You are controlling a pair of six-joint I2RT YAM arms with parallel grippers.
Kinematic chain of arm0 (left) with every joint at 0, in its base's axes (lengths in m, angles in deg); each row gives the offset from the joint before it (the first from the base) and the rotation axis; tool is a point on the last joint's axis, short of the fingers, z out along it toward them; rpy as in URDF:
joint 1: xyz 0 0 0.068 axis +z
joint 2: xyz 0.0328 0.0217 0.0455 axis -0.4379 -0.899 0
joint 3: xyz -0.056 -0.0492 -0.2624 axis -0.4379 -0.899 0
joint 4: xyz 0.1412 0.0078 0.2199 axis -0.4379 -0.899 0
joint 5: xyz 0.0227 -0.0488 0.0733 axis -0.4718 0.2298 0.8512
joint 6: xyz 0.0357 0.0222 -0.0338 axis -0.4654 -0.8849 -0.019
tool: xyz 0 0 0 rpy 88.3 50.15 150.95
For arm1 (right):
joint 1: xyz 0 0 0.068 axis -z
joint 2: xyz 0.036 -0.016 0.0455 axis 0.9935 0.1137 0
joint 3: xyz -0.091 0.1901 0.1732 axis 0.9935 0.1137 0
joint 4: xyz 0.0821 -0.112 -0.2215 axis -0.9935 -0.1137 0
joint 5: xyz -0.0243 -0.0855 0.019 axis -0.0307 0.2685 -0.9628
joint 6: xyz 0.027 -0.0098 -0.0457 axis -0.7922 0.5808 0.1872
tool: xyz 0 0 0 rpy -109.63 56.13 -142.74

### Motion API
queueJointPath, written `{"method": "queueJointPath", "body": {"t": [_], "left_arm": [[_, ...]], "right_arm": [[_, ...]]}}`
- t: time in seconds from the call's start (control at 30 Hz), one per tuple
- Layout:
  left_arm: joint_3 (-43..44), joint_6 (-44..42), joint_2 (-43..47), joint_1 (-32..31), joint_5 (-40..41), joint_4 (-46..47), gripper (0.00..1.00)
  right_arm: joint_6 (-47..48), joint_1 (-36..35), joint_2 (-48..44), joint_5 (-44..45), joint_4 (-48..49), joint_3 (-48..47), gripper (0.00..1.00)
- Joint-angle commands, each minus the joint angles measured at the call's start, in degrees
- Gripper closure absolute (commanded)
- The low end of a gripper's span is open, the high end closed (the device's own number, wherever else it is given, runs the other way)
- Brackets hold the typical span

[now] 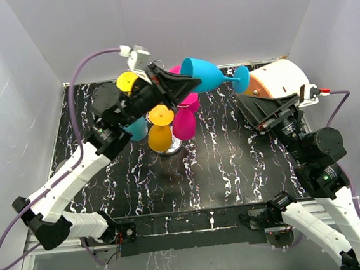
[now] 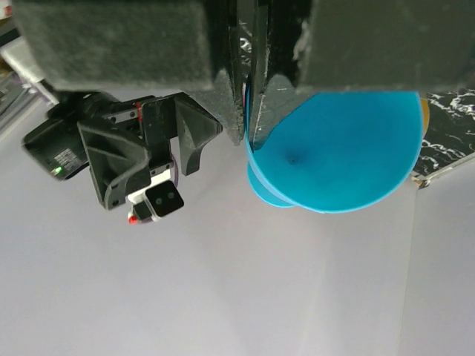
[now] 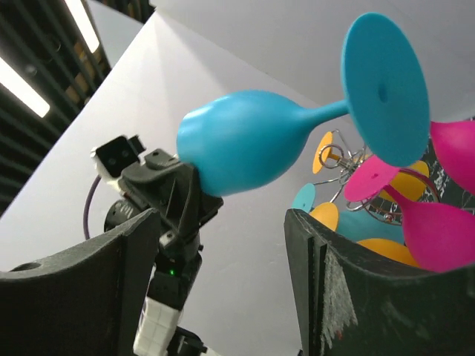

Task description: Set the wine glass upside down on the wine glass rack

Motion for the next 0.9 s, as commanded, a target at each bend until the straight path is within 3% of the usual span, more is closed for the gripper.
{"method": "queueJointPath", "body": {"t": [0.0,0.13,0.4,0.87], "left_arm": [[1.7,-12.0,-0.8,-5.2,6.6,4.7,1.0],[-0.4,-16.8,-0.7,-8.0,6.3,8.0,1.0],[-2.4,-19.7,-0.3,-10.0,3.7,11.1,1.0],[-2.6,-21.6,-0.6,-11.1,-1.5,9.8,1.0]], "right_arm": [[-11.9,-0.2,2.3,7.7,-4.1,-3.6,0.37],[-19.2,-0.1,3.9,15.5,-14.4,-7.8,0.41],[-28.7,-0.2,6.5,20.4,-18.8,-10.7,0.5],[-34.9,-0.2,12.7,19.7,-15.9,-13.0,0.64]]}}
